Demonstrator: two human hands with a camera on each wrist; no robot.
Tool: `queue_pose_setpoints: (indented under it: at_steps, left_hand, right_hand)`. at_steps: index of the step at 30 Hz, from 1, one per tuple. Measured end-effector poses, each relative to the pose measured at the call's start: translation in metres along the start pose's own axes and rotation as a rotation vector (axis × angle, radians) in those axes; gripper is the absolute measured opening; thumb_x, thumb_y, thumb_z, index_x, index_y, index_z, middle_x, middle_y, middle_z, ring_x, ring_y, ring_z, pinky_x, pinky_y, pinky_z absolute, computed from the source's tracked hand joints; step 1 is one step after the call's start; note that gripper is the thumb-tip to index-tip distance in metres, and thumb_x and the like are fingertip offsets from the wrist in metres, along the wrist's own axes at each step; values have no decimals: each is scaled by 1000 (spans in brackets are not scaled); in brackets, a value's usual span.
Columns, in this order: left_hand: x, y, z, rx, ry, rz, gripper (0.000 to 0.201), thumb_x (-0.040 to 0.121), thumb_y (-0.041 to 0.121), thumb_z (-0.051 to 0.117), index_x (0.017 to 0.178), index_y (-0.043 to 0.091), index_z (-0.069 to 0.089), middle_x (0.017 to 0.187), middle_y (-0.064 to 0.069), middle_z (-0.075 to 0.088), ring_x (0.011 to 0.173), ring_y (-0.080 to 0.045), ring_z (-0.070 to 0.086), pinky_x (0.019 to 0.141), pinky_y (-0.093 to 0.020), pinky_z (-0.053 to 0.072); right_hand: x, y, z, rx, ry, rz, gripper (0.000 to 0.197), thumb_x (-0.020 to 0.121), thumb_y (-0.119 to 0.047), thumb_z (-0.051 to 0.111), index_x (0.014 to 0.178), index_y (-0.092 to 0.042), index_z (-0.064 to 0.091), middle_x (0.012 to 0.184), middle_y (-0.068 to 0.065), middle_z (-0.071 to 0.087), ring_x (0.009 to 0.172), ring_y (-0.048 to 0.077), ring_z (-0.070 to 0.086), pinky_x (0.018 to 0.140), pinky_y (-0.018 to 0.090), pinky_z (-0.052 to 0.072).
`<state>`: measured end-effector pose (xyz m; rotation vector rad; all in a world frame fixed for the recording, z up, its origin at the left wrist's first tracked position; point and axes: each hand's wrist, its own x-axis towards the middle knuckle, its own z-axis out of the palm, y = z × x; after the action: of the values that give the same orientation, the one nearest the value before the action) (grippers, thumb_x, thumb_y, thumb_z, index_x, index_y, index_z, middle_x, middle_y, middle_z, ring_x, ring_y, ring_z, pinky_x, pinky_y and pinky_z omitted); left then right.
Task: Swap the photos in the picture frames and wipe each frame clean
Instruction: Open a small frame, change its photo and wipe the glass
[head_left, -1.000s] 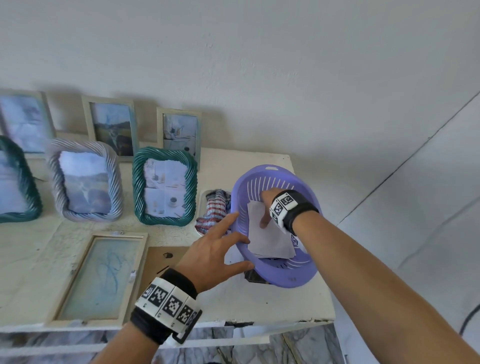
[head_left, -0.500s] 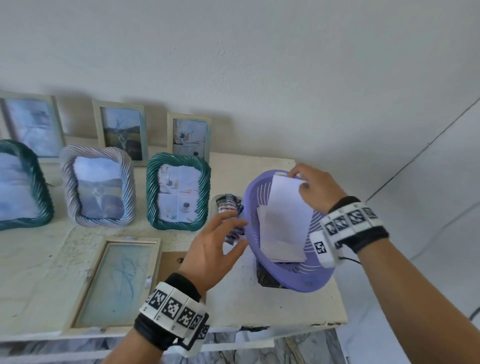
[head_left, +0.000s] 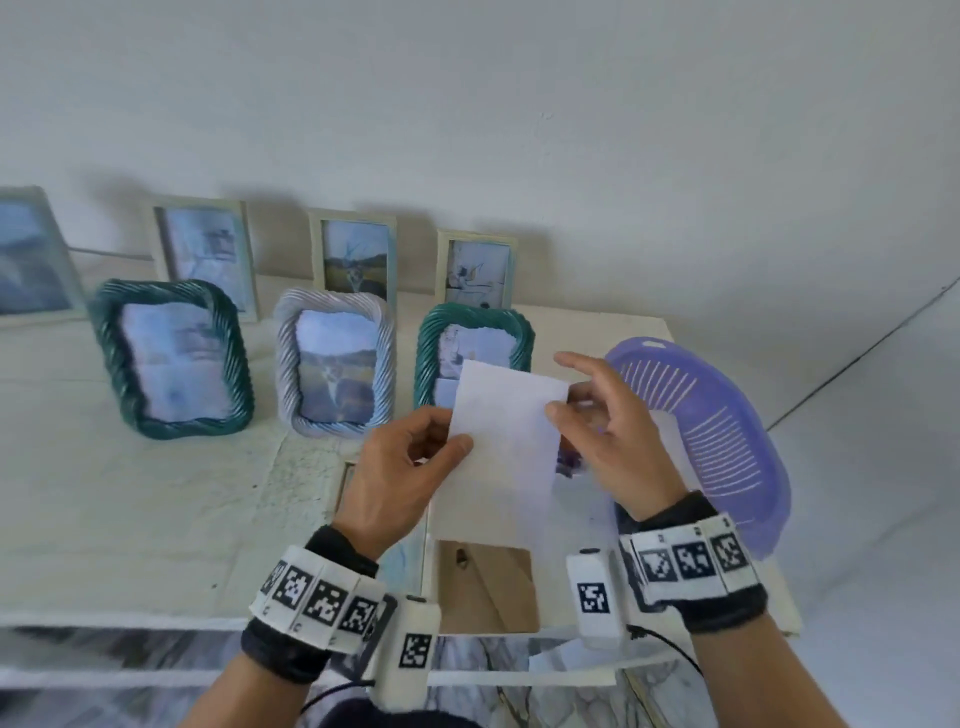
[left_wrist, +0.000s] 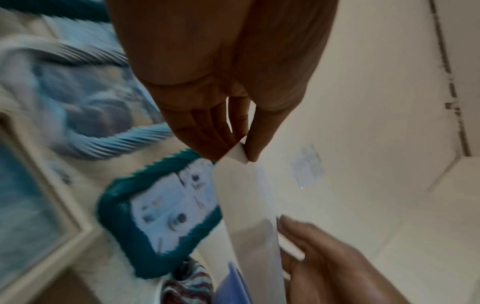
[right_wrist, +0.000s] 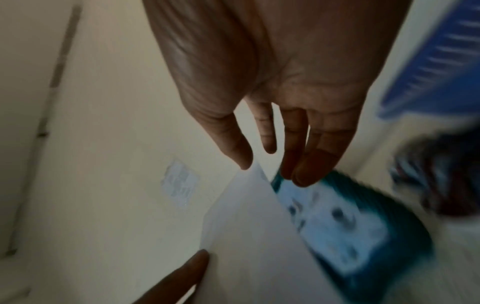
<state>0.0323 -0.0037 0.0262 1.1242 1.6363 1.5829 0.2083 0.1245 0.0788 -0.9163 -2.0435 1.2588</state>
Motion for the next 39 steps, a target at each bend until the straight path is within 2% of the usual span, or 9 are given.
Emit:
queue_pose_setpoints:
  at_steps: [4, 7, 12, 16, 20, 25, 30, 37, 39]
  left_hand:
    - [-17, -24, -43, -78, 87, -132, 10, 89, 8, 65, 98, 12, 68, 90, -3, 75, 82, -19, 71, 65, -29, 56]
    - [-32, -42, -69, 8, 74, -194, 12, 88, 12, 68, 99, 14, 70, 88, 0, 75, 81, -17, 70, 67, -28, 57]
    - [-55, -74, -104, 411, 122, -143, 17, 86, 21, 70, 103, 22, 68, 94, 9, 67, 78, 0, 62, 67, -10, 49]
    - [-65, -92, -120, 444, 81, -184, 27, 86, 25, 71, 113, 24, 64, 94, 7, 64, 79, -4, 63, 70, -17, 53]
    - [-70, -100, -122, 394, 0, -183, 30, 88, 24, 68, 118, 22, 64, 90, 9, 67, 78, -4, 64, 74, -18, 54]
    - [-73, -105, -121, 390, -14, -190, 33, 86, 20, 70, 117, 26, 65, 88, 12, 68, 80, -3, 63, 78, -17, 52]
    - [-74, -107, -122, 396, -14, -192, 35, 85, 21, 71, 119, 27, 64, 88, 13, 67, 81, -3, 63, 80, -23, 54]
    - [-75, -110, -123, 394, -24, -175, 35, 85, 21, 70, 119, 29, 63, 86, 15, 67, 80, -4, 63, 78, -24, 54]
    - [-76, -110, -123, 393, -25, -166, 35, 86, 21, 70, 119, 29, 63, 86, 15, 67, 80, -4, 63, 77, -22, 53]
  right_hand:
    - [-26, 20, 63, 305, -63, 314, 24, 91, -7, 61, 114, -15, 61, 94, 21, 66, 84, 29, 66, 71, 44, 55]
    - [-46, 30, 100, 244, -94, 308, 19, 91, -2, 59, 105, -14, 63, 86, 20, 67, 77, 29, 65, 62, 38, 56]
    - [-66, 40, 130, 126, -90, 363, 19, 93, -4, 57, 110, -11, 60, 89, 17, 66, 76, 19, 66, 58, 24, 54]
    - [-69, 52, 143, -36, -77, 420, 19, 93, -11, 57, 111, -17, 60, 83, 6, 67, 77, 17, 66, 64, 30, 57]
    - [-66, 56, 154, -239, -95, 384, 17, 91, -23, 60, 104, -34, 59, 85, -5, 68, 81, 15, 65, 75, 42, 57]
    - [-62, 42, 166, -479, -48, 306, 23, 92, -26, 59, 114, -21, 63, 78, -8, 61, 71, 5, 57, 59, 14, 43]
    - [-61, 28, 175, -653, -61, 269, 28, 95, -29, 56, 120, -20, 60, 87, -6, 61, 71, 6, 53, 56, 9, 34]
    - [-61, 38, 181, -687, -83, 223, 32, 93, -28, 56, 125, -19, 58, 79, -3, 64, 66, 11, 57, 66, 29, 51]
    - [-62, 44, 180, -677, -107, 199, 35, 94, -28, 55, 127, -19, 59, 89, -3, 68, 72, 11, 59, 72, 29, 52]
